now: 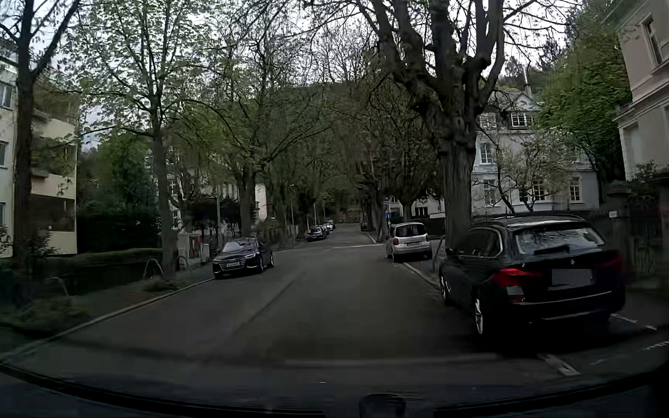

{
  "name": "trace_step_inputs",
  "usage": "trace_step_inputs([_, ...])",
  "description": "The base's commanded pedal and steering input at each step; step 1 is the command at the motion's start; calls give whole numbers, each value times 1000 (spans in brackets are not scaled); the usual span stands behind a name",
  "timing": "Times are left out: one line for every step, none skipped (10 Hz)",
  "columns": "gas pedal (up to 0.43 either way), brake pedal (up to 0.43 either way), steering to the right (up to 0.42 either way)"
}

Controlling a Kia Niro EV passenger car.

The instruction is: Follow the waypoints while adhering to traffic rules and regulations

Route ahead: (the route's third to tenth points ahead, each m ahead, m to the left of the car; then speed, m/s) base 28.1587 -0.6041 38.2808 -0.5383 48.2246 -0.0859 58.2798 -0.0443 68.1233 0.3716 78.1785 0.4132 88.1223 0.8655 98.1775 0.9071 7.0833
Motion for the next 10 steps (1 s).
trace_step_inputs([87, 0, 0])
trace_step_inputs([87, 0, 0])
trace_step_inputs([67, 0, 0])
trace_step_inputs([67, 0, 1])
trace_step_inputs([67, 0, 1])
trace_step_inputs([67, 0, 1])
trace_step_inputs([67, 0, 0])
trace_step_inputs([67, 0, 1])
trace_step_inputs([67, 0, 0])
trace_step_inputs([67, 0, 0])
